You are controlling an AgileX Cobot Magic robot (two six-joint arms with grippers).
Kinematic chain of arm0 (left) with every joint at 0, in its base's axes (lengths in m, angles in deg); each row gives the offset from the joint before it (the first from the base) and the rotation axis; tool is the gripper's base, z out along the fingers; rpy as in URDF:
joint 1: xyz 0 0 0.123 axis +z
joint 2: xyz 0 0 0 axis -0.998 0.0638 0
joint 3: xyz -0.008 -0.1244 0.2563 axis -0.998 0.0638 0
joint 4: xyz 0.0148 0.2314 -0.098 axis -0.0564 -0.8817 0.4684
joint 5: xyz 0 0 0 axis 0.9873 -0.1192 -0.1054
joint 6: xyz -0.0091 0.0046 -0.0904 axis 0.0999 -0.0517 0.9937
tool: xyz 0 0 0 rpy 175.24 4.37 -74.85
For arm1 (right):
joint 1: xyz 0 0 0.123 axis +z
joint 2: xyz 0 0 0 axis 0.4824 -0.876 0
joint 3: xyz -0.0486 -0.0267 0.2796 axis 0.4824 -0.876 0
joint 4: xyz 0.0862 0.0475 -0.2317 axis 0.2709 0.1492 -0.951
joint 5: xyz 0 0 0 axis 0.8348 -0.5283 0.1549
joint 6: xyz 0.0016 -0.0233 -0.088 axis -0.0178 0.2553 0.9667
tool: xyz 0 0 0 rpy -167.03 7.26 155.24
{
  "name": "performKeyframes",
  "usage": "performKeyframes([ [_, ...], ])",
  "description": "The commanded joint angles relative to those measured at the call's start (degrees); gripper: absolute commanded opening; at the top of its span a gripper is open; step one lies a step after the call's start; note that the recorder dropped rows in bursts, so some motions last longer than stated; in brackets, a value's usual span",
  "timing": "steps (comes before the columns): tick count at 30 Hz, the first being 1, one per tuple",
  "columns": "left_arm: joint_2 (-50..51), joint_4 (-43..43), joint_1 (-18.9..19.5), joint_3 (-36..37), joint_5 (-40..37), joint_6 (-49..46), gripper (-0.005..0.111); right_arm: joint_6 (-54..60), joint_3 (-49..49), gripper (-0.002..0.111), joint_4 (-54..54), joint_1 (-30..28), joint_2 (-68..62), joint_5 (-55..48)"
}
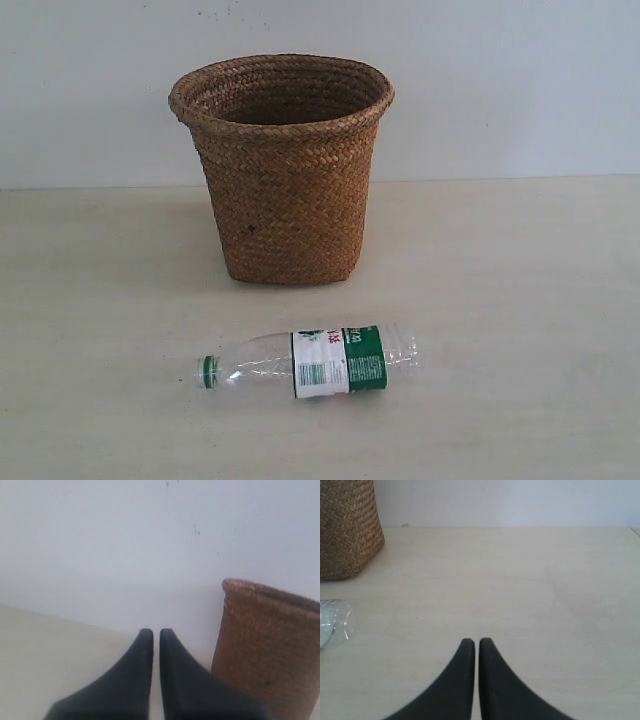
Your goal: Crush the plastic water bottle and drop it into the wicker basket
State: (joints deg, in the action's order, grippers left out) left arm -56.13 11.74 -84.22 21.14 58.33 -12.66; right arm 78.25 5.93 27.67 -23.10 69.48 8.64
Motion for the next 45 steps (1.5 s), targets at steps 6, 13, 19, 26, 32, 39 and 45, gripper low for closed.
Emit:
performKeyframes([
  [6, -0.12, 0.77, -0.02, -0.33, 8.64, 21.88, 0.004, 0.09, 0.05, 0.001, -0.37, 0.02, 0.23, 0.25],
  [13, 3.58, -13.94, -1.66, -4.65, 9.86, 32.06, 0.004, 0.09, 0.05, 0.001, -0.37, 0.02, 0.23, 0.25],
  [19, 25.0, -60.44, -8.24, -18.16, 17.68, 65.62, 0.004, 0.09, 0.05, 0.001, -0.37, 0.02, 0.23, 0.25],
  [26, 54.15, -104.83, -9.31, -36.67, 39.04, 93.29, 0.004, 0.1, 0.05, 0.001, -0.37, 0.02, 0.23, 0.35],
  [32, 65.63, -104.83, -9.22, -43.37, 42.31, 91.43, 0.004, 0.1, 0.05, 0.001, -0.27, 0.02, 0.23, 0.36],
  [39, 62.67, -104.83, -8.81, -43.49, 32.21, 92.72, 0.004, 0.1, 0.05, 0.001, -0.27, 0.02, 0.23, 0.36],
  [45, 59.58, -104.83, -8.65, -43.46, 33.58, 93.61, 0.004, 0.1, 0.05, 0.001, -0.27, 0.02, 0.23, 0.36],
])
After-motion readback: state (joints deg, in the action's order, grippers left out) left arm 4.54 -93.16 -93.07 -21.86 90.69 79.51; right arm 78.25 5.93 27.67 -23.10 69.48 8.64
